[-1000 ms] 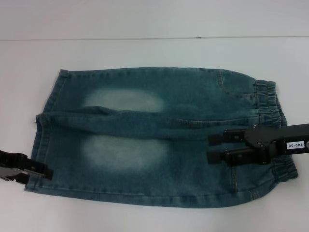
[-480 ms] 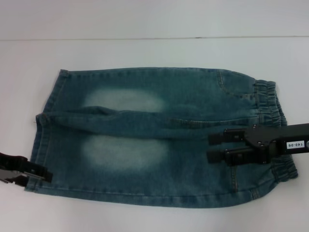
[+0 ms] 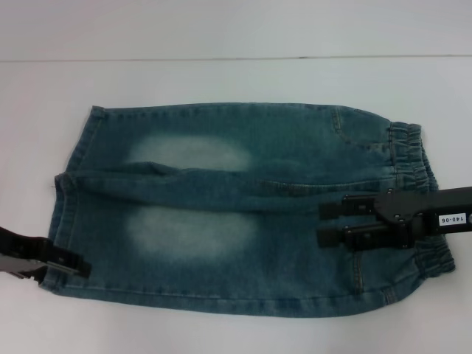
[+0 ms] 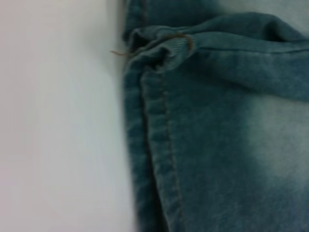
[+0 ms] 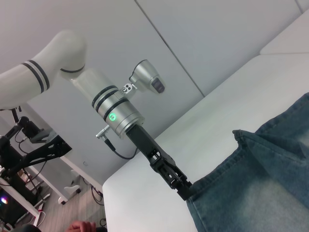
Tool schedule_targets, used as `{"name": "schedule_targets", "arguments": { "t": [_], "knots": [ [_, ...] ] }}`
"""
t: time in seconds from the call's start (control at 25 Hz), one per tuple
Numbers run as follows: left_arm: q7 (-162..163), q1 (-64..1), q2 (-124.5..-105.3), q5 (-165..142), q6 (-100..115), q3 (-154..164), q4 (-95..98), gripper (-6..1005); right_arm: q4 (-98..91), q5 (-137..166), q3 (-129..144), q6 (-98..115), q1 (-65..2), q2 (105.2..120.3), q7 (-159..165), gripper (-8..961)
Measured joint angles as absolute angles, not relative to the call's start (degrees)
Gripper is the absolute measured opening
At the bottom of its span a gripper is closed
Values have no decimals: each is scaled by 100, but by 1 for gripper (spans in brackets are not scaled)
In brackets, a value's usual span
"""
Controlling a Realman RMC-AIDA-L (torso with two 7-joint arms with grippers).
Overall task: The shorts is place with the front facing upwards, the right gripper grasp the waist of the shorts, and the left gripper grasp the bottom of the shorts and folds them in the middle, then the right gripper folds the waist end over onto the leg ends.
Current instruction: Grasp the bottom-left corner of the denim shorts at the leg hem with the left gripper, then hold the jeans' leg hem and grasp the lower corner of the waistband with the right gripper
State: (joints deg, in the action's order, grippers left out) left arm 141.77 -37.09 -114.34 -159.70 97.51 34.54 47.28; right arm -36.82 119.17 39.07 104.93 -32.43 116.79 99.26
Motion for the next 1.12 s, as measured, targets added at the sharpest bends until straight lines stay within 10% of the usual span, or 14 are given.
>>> {"name": "schedule_targets", "arguments": {
  "t": [0.56, 1.12],
  "knots": [
    [14010, -3768, -11457, -15965, 9845, 3454, 4779, 835, -3687, 11917, 3885, 10491, -3243, 11674, 9921, 824],
    [13837, -3735, -11471, -15979, 9805, 3454, 4799, 140, -3688, 11918, 3865, 10476, -3243, 11680, 9926, 824]
  ]
}}
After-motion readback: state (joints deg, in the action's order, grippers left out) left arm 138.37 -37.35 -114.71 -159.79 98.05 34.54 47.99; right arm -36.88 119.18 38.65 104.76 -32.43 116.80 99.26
